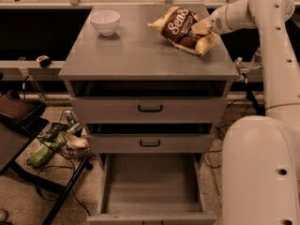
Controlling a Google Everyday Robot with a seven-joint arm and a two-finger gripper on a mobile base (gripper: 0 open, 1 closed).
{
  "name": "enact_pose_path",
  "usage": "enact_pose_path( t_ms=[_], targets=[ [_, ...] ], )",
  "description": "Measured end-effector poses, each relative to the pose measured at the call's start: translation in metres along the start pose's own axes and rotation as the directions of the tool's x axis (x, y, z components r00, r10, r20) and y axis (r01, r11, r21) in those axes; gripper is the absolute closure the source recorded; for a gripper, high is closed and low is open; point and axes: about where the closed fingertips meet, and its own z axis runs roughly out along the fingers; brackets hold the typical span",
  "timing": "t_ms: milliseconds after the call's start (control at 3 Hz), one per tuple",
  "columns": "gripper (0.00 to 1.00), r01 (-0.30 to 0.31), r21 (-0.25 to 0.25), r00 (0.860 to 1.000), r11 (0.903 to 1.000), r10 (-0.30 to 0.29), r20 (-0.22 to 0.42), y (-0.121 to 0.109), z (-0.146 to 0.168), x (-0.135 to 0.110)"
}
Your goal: Pick brown chip bag from bottom drawer and place on counter
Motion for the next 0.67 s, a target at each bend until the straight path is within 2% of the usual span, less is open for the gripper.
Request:
enact_pose_path(
  t_ms=[667],
  targets=[
    [0.11,0.0,0.0,1.0,1.0,0.0,0.0,0.0001,0.0002,0.0]
  ],
)
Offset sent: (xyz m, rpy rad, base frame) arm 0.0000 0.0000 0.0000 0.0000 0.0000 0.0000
